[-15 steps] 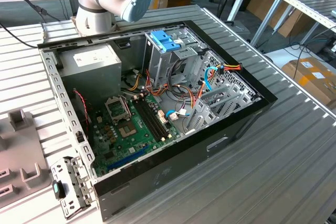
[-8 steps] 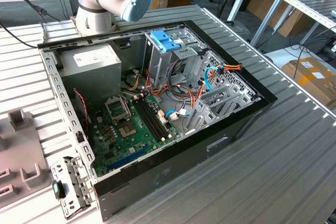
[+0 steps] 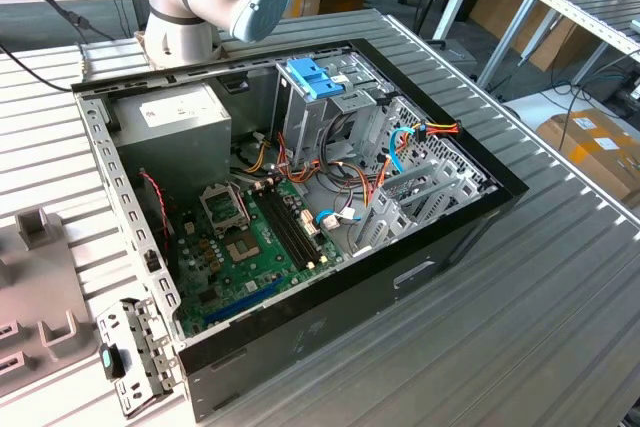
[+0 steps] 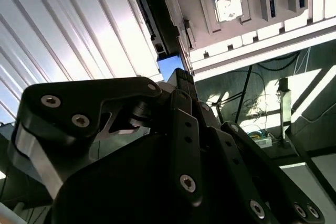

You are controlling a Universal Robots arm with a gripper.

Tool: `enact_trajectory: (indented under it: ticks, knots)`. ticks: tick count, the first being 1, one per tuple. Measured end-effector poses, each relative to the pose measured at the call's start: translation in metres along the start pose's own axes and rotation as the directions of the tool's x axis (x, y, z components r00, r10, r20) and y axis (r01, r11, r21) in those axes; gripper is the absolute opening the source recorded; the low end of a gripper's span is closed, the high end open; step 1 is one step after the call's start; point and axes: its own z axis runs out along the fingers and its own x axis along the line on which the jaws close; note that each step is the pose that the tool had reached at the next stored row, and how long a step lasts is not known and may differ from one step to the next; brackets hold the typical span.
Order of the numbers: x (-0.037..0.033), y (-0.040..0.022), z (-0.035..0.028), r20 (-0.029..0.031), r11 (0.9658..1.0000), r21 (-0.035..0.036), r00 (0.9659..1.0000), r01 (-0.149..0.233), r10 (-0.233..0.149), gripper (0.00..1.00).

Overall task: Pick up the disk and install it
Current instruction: 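Pick up the disk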

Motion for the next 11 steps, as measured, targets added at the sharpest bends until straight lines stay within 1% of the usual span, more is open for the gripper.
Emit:
enact_trajectory:
  ticks: [1,3,4,5,6,9,10,11]
  knots:
    - [0.0000,0.0000,0.0000,-0.0003,0.9996,0.0002,0.9996,0.028,-0.028,0.11]
    - [0.0000,0.0000,0.0001,-0.0007,0.9979,0.0004,0.9979,0.065,-0.065,0.11]
    - [0.0000,0.0000,0.0001,-0.0010,0.9957,0.0005,0.9957,0.092,-0.092,0.11]
    - [0.0000,0.0000,0.0001,-0.0014,0.9922,0.0007,0.9922,0.125,-0.125,0.11]
    - [0.0000,0.0000,0.0001,-0.0017,0.9900,0.0007,0.9900,0.141,-0.141,0.11]
    - [0.0000,0.0000,0.0003,-0.0023,0.9804,0.0010,0.9804,0.197,-0.197,0.11]
    - [0.0000,0.0000,0.0003,-0.0028,0.9721,0.0011,0.9721,0.235,-0.235,0.11]
    - [0.0000,0.0000,0.0004,-0.0031,0.9661,0.0012,0.9661,0.258,-0.258,0.11]
